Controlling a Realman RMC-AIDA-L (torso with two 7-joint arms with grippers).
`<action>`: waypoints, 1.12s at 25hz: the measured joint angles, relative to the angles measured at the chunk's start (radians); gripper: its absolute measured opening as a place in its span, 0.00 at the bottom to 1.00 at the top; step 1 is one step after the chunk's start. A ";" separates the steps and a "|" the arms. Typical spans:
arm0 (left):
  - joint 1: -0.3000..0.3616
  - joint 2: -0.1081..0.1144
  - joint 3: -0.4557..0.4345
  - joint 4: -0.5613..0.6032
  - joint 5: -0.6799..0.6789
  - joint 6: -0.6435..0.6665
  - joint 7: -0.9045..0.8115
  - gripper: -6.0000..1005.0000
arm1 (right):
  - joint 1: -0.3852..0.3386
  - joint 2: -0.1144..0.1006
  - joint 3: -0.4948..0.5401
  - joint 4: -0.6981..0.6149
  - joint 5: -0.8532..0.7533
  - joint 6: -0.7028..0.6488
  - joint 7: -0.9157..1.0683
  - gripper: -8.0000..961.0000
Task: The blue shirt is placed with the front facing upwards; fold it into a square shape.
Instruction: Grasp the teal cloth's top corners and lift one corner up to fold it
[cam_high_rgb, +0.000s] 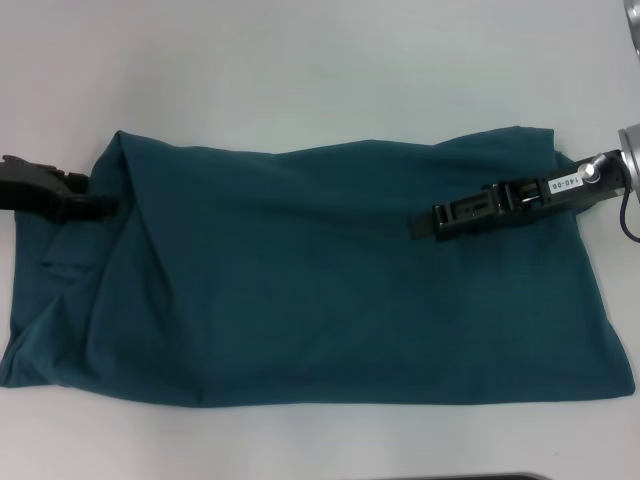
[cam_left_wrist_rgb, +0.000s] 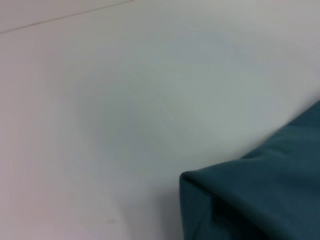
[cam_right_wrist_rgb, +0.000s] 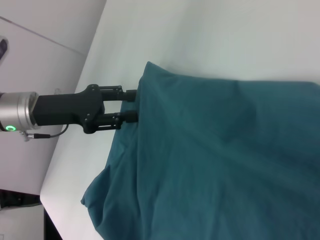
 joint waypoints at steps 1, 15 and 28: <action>0.001 0.000 0.000 0.002 0.001 -0.005 0.000 0.62 | 0.000 0.000 0.000 0.002 0.000 0.000 -0.001 0.77; 0.006 -0.005 0.047 0.004 0.005 -0.027 -0.006 0.49 | -0.005 0.001 -0.001 0.007 0.009 -0.003 -0.006 0.77; 0.015 -0.005 0.042 -0.019 0.013 -0.017 -0.009 0.08 | -0.006 0.003 -0.002 0.006 0.009 -0.004 -0.006 0.77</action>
